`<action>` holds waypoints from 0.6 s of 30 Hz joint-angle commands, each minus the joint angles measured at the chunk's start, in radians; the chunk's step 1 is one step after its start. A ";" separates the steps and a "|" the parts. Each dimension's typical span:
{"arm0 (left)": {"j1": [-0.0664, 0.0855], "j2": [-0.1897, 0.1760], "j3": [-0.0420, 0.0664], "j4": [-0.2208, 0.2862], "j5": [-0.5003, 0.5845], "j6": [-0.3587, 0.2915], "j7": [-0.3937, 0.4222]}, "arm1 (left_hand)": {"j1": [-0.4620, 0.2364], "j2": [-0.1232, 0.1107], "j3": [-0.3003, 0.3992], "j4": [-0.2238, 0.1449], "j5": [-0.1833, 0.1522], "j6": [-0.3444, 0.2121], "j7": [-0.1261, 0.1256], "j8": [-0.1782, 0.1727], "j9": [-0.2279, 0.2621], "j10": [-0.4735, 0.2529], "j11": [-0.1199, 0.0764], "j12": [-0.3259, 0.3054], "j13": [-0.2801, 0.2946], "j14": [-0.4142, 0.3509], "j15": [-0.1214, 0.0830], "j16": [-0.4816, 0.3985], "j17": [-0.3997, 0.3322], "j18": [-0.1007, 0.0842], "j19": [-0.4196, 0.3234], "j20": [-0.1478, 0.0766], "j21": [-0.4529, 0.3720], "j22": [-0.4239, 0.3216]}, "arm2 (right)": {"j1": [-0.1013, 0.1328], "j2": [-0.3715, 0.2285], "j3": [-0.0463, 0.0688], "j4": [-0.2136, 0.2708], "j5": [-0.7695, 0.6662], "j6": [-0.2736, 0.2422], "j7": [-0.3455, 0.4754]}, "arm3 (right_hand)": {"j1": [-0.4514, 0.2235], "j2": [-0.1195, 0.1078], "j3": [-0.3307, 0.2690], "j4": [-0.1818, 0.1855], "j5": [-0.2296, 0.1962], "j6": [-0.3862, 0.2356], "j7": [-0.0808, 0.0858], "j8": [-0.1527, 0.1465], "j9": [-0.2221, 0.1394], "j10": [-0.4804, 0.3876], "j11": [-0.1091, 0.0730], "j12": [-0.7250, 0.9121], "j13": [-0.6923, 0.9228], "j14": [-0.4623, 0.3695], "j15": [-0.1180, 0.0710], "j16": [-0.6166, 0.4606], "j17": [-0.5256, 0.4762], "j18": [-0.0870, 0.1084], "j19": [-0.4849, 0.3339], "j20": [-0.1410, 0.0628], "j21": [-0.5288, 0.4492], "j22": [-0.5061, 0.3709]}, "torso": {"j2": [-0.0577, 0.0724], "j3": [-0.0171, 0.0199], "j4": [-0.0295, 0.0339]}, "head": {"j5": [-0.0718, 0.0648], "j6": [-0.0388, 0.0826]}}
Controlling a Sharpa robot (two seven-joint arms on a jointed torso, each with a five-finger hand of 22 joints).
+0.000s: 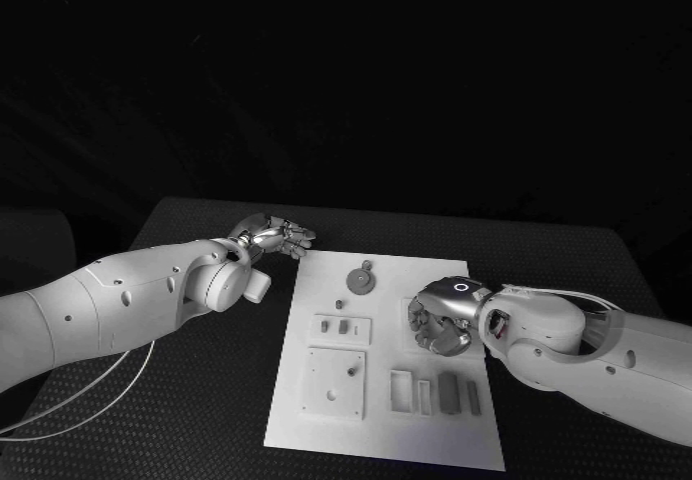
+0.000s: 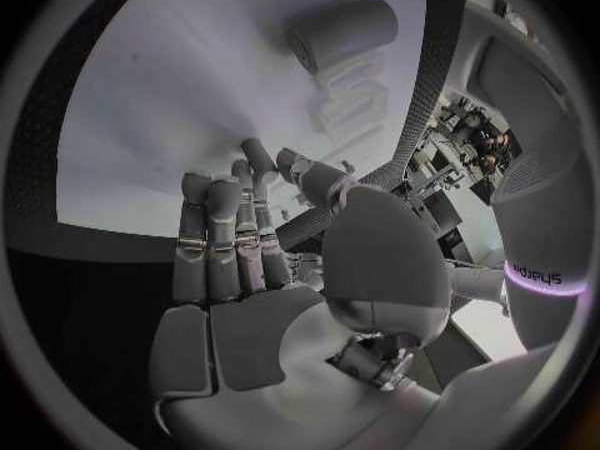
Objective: Assemble the parts on the task board
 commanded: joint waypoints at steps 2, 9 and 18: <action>0.001 0.001 0.001 0.001 0.004 0.010 0.005 | -0.006 0.007 -0.002 0.005 -0.002 -0.009 0.001 0.004 -0.002 -0.006 0.002 0.003 -0.001 0.008 0.000 -0.006 0.002 0.010 0.004 0.000 -0.006 0.001 | -0.001 0.000 0.000 0.000 -0.027 -0.001 0.001 | 0.015 0.002 0.010 -0.005 -0.006 0.009 -0.001 0.001 0.000 0.005 0.000 0.002 0.002 0.000 -0.006 0.004 -0.002 0.012 0.005 0.000 0.005 0.017 | 0.000 0.0004 -0.0007 | -0.002 0.001; 0.001 0.001 0.001 0.000 0.004 0.009 0.004 | -0.006 0.007 -0.002 0.005 -0.002 -0.009 0.002 0.004 -0.002 -0.006 0.002 0.004 -0.001 0.008 0.000 -0.007 0.003 0.010 0.004 0.000 -0.006 0.001 | -0.001 0.000 0.000 -0.003 -0.034 -0.005 -0.004 | 0.030 0.011 0.023 -0.012 -0.006 0.014 -0.003 0.002 0.001 0.008 -0.001 0.002 0.005 0.000 -0.007 0.004 -0.004 0.012 0.005 -0.001 0.006 0.017 | 0.000 0.0006 -0.0007 | -0.001 0.000; 0.001 0.001 0.001 0.000 0.004 0.012 0.003 | -0.007 0.007 -0.003 0.006 -0.002 -0.010 0.002 0.004 -0.002 -0.007 0.002 0.004 -0.002 0.009 0.000 -0.008 0.005 0.010 0.005 0.000 -0.007 0.002 | -0.001 -0.001 0.000 0.000 -0.042 -0.013 -0.001 | 0.074 0.018 0.065 -0.039 -0.006 0.021 -0.005 0.002 0.001 0.014 -0.003 0.002 0.012 0.000 -0.009 0.005 -0.007 0.012 0.005 -0.002 0.005 0.016 | 0.000 0.0003 -0.0003 | -0.001 0.000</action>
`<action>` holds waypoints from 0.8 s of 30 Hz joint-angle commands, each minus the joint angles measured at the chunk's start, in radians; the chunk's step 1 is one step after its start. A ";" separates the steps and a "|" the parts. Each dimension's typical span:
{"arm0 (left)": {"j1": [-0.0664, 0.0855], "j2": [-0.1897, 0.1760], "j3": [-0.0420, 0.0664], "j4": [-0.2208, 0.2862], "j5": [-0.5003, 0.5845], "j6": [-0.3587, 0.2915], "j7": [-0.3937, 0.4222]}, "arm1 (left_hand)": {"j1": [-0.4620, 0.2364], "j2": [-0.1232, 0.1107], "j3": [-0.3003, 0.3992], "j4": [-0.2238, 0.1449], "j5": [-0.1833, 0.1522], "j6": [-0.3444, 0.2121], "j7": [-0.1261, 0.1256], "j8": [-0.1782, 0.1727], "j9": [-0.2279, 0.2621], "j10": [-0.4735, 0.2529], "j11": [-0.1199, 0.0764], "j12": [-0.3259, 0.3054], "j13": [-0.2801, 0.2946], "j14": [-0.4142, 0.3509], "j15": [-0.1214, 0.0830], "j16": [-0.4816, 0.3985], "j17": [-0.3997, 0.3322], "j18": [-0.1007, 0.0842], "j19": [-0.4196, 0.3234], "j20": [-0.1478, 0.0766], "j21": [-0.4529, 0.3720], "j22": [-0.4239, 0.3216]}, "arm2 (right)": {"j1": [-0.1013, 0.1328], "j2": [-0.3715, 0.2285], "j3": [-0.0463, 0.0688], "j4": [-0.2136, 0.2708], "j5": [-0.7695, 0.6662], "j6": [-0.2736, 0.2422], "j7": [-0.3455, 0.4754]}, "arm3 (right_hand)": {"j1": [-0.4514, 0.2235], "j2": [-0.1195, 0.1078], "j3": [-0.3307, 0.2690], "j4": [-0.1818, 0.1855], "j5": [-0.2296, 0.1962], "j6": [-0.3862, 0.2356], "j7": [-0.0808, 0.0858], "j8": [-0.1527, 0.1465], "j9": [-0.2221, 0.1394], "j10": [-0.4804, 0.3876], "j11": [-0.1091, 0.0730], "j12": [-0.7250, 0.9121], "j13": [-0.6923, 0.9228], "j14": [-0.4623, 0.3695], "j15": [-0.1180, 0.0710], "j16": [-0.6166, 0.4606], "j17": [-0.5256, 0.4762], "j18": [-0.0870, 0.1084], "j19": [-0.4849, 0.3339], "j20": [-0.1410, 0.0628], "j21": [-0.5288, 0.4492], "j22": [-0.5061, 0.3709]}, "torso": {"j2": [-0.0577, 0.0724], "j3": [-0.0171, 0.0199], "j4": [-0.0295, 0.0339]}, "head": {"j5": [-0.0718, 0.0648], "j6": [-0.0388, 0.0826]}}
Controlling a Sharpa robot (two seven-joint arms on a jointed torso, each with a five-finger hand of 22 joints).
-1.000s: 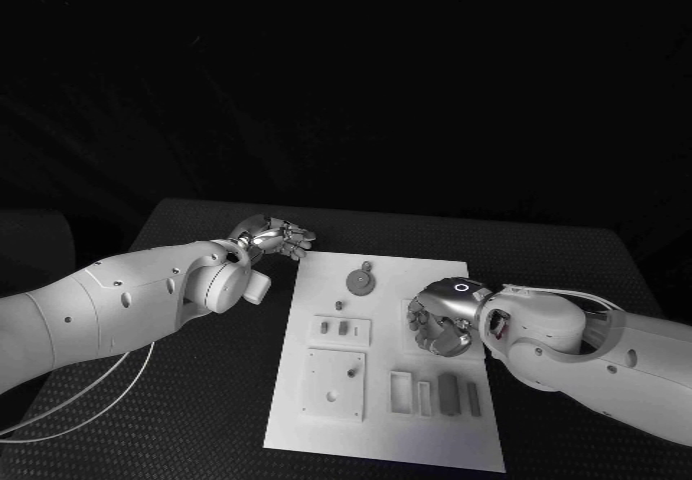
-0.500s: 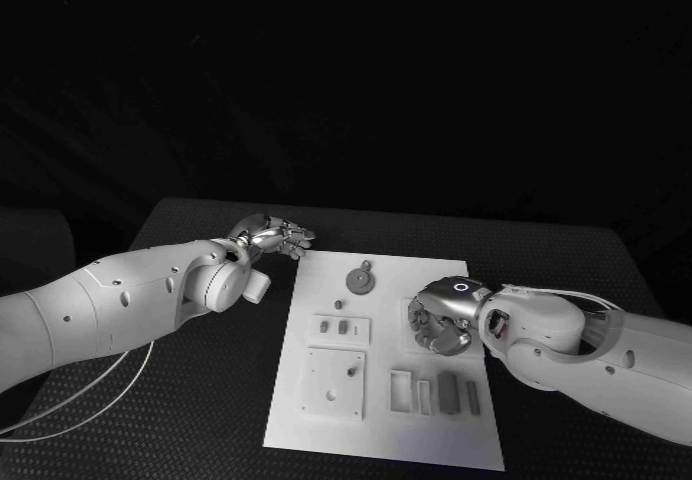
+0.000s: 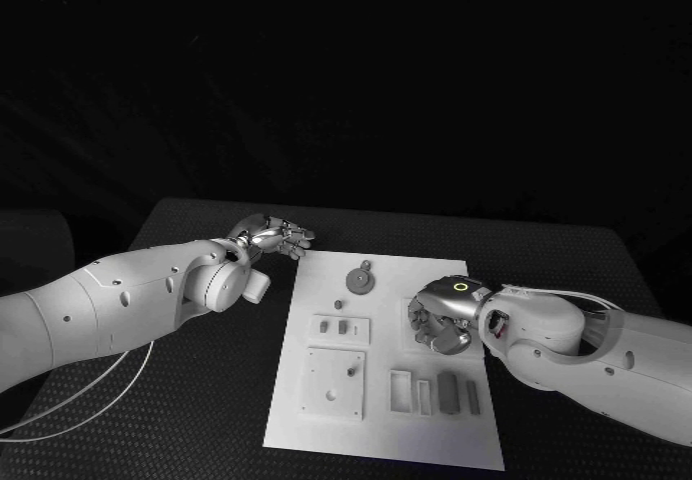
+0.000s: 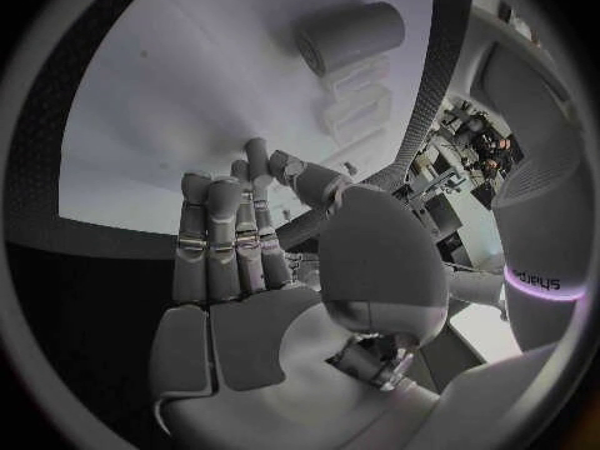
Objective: Assemble the parts on the task board
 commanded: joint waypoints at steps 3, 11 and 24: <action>0.001 0.001 0.001 0.001 0.004 0.012 0.005 | -0.004 0.004 -0.003 0.006 -0.002 -0.007 -0.002 0.004 -0.001 -0.007 0.002 0.004 -0.002 0.009 0.000 -0.004 0.002 0.010 0.005 0.000 -0.007 0.002 | 0.000 -0.001 0.000 0.002 -0.028 -0.006 0.001 | 0.035 0.006 0.030 -0.019 -0.004 0.017 -0.004 0.004 0.002 0.018 -0.002 0.006 0.007 0.003 -0.011 0.008 -0.001 0.013 0.006 -0.002 0.007 0.016 | 0.000 -0.0006 0.0004 | 0.001 0.000; 0.001 0.001 0.001 0.001 0.004 0.014 0.005 | -0.004 0.004 -0.003 0.006 -0.003 -0.008 -0.001 0.004 -0.001 -0.007 0.002 0.004 -0.002 0.009 0.000 -0.004 0.002 0.010 0.005 0.000 -0.007 0.002 | -0.001 -0.002 0.000 0.005 -0.042 -0.032 -0.004 | 0.045 0.010 0.052 -0.030 -0.004 0.054 -0.013 0.022 0.011 0.067 -0.020 0.031 0.024 0.025 -0.029 0.022 0.003 0.013 0.030 -0.006 0.020 0.018 | 0.000 -0.0009 0.0008 | 0.001 -0.001; 0.001 0.000 0.001 0.004 0.004 0.016 0.005 | -0.008 0.005 -0.005 0.009 -0.003 -0.011 0.000 0.003 -0.002 -0.009 0.002 0.005 -0.002 0.009 0.000 -0.008 0.006 0.010 0.005 0.000 -0.009 0.003 | -0.002 0.001 0.000 0.012 -0.053 -0.082 0.004 | 0.022 0.016 0.062 -0.038 -0.005 0.062 -0.017 0.022 0.018 0.113 -0.043 0.055 0.054 0.052 -0.052 0.029 0.003 0.013 0.059 -0.022 0.033 0.015 | 0.000 -0.0005 0.0005 | 0.003 -0.004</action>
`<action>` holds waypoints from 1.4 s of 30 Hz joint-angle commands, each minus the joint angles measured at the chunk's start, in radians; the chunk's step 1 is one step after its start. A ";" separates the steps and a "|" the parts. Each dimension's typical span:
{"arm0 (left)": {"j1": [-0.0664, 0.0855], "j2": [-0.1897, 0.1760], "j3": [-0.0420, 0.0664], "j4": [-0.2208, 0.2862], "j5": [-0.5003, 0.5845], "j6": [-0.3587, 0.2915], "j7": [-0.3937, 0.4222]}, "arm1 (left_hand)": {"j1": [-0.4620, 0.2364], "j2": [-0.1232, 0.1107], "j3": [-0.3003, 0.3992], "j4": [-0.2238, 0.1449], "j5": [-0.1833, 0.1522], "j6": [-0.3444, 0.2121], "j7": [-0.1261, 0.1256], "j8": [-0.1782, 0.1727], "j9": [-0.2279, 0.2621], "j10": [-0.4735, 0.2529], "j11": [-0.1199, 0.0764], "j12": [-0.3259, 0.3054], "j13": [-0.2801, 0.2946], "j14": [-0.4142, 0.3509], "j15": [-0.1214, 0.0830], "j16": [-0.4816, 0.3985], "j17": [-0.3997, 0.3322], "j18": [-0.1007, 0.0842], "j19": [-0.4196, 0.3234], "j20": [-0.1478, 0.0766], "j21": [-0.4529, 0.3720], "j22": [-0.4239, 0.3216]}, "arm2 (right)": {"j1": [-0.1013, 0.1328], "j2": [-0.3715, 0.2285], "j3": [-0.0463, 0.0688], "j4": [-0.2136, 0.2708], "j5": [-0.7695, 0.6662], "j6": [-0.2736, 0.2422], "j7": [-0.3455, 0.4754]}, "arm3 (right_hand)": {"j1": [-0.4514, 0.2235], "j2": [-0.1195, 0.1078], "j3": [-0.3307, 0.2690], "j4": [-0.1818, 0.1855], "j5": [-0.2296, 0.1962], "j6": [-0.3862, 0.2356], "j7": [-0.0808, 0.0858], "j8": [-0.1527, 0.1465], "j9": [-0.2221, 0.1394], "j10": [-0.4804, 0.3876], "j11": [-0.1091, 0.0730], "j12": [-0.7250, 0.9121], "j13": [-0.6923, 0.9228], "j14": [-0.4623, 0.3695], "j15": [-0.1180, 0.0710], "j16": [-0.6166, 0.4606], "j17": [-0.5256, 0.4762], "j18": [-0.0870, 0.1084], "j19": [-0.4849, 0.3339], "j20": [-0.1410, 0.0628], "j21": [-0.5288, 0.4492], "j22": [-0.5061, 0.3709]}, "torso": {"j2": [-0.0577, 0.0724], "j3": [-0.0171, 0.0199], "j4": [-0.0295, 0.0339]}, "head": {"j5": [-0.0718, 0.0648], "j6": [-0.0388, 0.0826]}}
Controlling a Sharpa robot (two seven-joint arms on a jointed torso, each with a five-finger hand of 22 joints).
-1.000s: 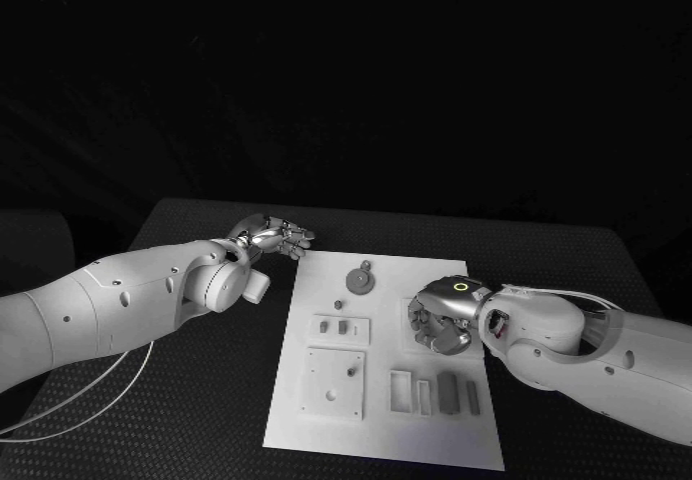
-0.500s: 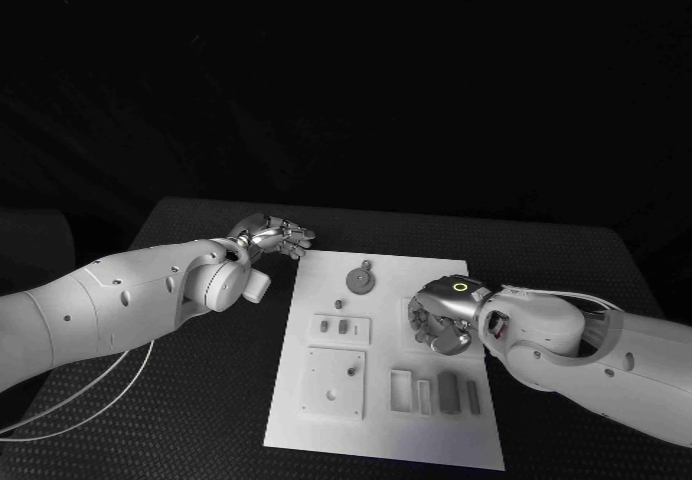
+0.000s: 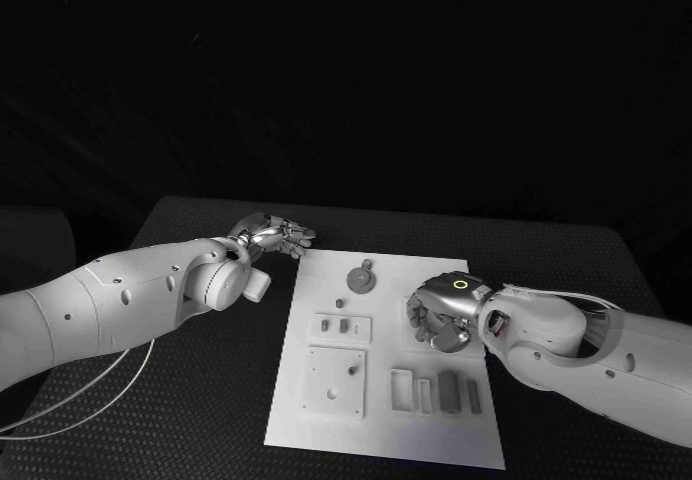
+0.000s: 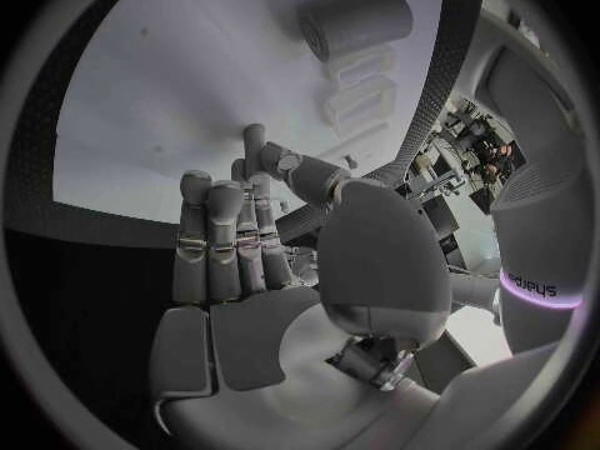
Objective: Assemble the parts on the task board
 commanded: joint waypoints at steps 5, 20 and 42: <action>0.001 0.001 0.001 0.003 0.004 0.013 0.006 | -0.008 0.005 0.000 0.005 -0.003 -0.008 0.003 0.003 -0.001 -0.005 -0.001 0.005 -0.001 0.009 0.000 -0.004 0.002 0.010 0.005 0.000 -0.005 0.001 | 0.000 0.000 0.001 0.010 -0.027 -0.036 0.004 | -0.008 0.014 0.003 -0.009 0.006 0.017 -0.003 0.005 0.005 0.071 -0.032 0.055 0.059 0.012 -0.014 0.009 0.003 0.015 0.017 -0.007 0.009 0.016 | 0.000 0.0001 0.0002 | -0.001 0.001; 0.001 0.003 0.001 0.001 0.004 0.014 0.004 | -0.008 0.005 0.000 0.005 -0.003 -0.009 0.004 0.003 -0.001 -0.006 -0.001 0.005 -0.002 0.009 0.000 -0.006 0.004 0.010 0.005 0.000 -0.006 0.001 | 0.055 -0.032 0.027 0.091 0.041 0.032 0.018 | -0.016 0.022 -0.003 -0.020 0.006 0.022 -0.006 0.006 0.008 0.076 -0.034 0.054 0.065 0.014 -0.016 0.012 0.007 0.015 0.020 -0.011 0.013 0.017 | -0.001 -0.0009 0.0000 | -0.001 0.003; 0.000 0.029 0.001 -0.024 0.006 0.014 0.005 | -0.008 0.006 0.000 0.005 -0.003 -0.010 0.004 0.003 -0.002 -0.007 -0.001 0.005 -0.002 0.009 0.000 -0.008 0.006 0.010 0.005 0.000 -0.007 0.002 | -0.021 0.140 0.029 0.122 -0.061 -0.090 -0.006 | -0.020 0.023 -0.003 -0.029 0.006 0.028 -0.008 0.007 0.011 0.080 -0.036 0.053 0.069 0.016 -0.019 0.015 0.011 0.015 0.024 -0.013 0.016 0.017 | -0.005 0.0072 -0.0086 | 0.027 0.004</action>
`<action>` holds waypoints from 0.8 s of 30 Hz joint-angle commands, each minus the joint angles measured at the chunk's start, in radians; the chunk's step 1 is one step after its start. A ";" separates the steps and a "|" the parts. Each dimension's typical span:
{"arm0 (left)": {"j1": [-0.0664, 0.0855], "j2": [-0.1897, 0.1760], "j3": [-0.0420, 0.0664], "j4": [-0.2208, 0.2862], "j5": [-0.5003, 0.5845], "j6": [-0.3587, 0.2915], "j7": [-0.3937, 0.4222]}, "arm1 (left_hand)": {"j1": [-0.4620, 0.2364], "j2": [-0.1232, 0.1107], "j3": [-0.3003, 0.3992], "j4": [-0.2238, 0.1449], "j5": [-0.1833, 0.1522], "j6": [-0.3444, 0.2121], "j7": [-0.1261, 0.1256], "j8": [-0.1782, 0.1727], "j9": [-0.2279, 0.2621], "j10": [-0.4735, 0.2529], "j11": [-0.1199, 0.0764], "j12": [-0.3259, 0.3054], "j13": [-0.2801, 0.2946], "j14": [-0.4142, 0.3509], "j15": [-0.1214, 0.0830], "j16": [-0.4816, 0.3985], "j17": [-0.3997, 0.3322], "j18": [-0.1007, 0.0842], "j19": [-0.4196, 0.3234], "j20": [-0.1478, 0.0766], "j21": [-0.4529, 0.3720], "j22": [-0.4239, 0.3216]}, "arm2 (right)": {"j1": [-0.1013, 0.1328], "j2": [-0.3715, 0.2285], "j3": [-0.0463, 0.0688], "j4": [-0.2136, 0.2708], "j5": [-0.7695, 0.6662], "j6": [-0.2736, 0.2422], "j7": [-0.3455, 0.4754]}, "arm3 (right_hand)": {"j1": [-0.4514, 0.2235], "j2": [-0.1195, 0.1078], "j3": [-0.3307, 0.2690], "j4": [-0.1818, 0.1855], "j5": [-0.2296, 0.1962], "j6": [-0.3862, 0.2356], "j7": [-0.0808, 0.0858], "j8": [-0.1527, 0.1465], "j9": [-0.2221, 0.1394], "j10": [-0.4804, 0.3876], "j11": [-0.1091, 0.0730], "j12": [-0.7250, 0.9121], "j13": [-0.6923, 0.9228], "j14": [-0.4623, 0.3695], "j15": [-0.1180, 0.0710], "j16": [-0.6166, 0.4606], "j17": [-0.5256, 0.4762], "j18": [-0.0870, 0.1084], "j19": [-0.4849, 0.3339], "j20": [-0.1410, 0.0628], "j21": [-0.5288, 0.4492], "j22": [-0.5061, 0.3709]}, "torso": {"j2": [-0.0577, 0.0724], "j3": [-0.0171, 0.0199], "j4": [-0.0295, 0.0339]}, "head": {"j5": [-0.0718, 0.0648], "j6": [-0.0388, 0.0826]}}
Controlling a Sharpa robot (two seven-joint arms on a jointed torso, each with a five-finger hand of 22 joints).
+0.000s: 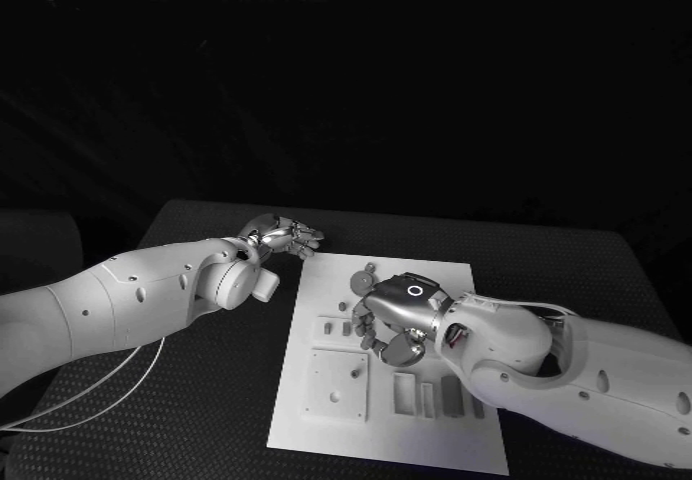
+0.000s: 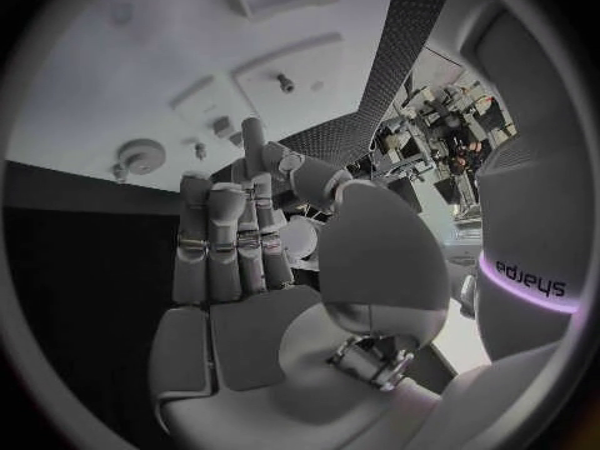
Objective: Assemble the parts on the task board
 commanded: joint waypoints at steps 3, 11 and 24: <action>0.000 0.011 0.001 -0.002 0.006 0.016 0.008 | -0.008 0.006 0.000 0.005 -0.003 -0.007 0.001 0.003 -0.001 -0.007 -0.001 0.006 -0.001 0.009 0.000 -0.005 0.002 0.010 0.005 0.000 -0.004 0.002 | -0.033 0.035 0.000 0.009 -0.047 -0.027 0.000 | 0.000 0.010 0.004 -0.005 0.003 0.008 0.000 0.007 0.001 0.074 -0.029 0.053 0.070 0.001 -0.007 0.004 0.002 0.023 0.006 -0.002 0.005 0.018 | 0.001 0.0016 0.0013 | 0.011 -0.004; 0.000 0.019 0.001 -0.006 0.006 0.019 0.008 | -0.007 0.007 0.000 0.005 -0.003 -0.007 0.001 0.004 -0.001 -0.007 -0.001 0.006 -0.001 0.009 0.001 -0.006 0.003 0.010 0.005 0.000 -0.004 0.002 | -0.077 0.078 -0.006 -0.006 -0.052 -0.030 0.004 | 0.000 0.009 0.005 -0.006 0.003 0.008 -0.001 0.006 0.001 0.074 -0.030 0.052 0.071 0.002 -0.008 0.004 0.002 0.023 0.007 -0.002 0.006 0.017 | 0.001 -0.0010 0.0001 | 0.025 -0.014; 0.000 0.023 0.001 -0.006 0.006 0.024 0.008 | -0.007 0.007 0.000 0.005 -0.003 -0.007 0.001 0.004 -0.001 -0.007 -0.001 0.006 -0.001 0.009 0.001 -0.007 0.005 0.010 0.005 0.001 -0.005 0.002 | -0.136 0.139 -0.022 -0.064 -0.079 -0.012 0.007 | 0.000 0.009 0.008 -0.008 0.003 0.009 -0.001 0.006 0.002 0.075 -0.030 0.051 0.072 0.003 -0.009 0.003 0.002 0.023 0.008 -0.003 0.007 0.017 | 0.001 0.0004 0.0009 | 0.047 -0.022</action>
